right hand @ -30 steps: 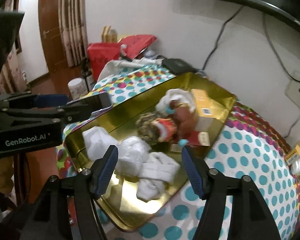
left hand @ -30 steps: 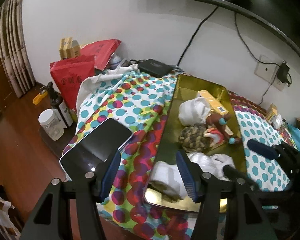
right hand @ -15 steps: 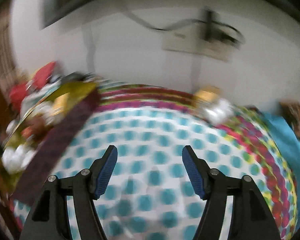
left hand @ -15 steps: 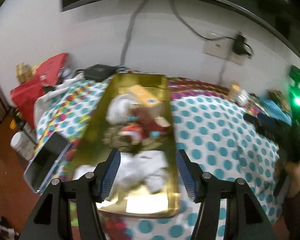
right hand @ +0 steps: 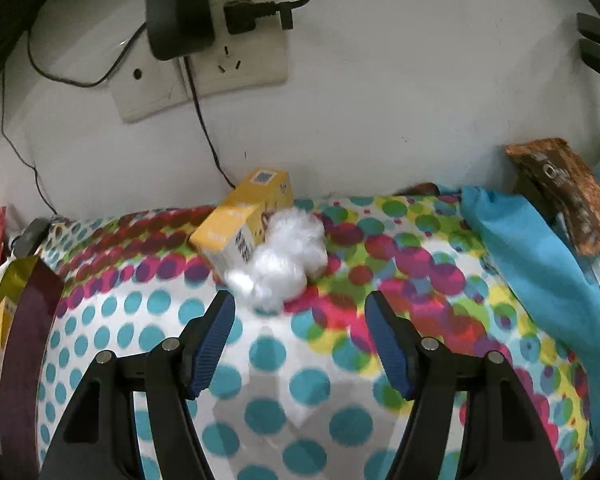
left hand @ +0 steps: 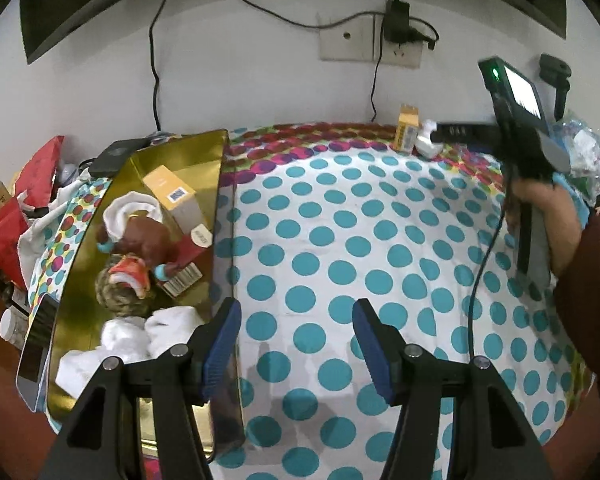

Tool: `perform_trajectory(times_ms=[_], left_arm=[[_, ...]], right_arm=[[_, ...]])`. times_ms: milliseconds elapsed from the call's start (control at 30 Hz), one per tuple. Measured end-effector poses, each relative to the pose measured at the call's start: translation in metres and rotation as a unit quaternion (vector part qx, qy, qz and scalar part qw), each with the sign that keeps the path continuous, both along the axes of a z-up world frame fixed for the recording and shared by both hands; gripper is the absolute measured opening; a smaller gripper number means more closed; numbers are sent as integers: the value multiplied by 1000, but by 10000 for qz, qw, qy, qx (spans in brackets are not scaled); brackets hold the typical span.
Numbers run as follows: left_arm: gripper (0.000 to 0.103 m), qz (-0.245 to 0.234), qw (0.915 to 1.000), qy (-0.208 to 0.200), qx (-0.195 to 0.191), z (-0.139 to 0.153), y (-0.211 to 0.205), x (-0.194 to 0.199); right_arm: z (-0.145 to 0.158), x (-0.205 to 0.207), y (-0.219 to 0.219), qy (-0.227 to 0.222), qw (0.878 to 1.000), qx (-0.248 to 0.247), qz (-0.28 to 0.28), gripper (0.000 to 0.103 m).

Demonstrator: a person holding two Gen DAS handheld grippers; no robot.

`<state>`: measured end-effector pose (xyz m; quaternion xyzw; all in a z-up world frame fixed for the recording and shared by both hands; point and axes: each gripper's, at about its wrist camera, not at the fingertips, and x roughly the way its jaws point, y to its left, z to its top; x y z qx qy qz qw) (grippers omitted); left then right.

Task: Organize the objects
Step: 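Move the right gripper to the second plastic-bag bundle and grasp it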

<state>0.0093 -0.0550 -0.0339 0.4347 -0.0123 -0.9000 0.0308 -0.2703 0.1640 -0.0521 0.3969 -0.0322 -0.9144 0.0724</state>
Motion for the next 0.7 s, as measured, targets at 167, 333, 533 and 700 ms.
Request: perform_trajectory(times_ms=[167,333,533,700], left_arm=[[59,-45,10000,-21,-60,-5,3,-13],[59,12,10000,-70,-21,-8,2,-29],[59,63,9999,81,-69,0,9,-59],[65,-281,9983,473,-199,9,37,-102]], right_arm=[[-8,-25,0,-163,9996,-179,-118,65],[-18,-44,-8,-339,9992,-164,-126,65],[-27,-49,-12,-278,9993,-200,168,35],[-24,-37,1,-256,9988,-250,328,35]])
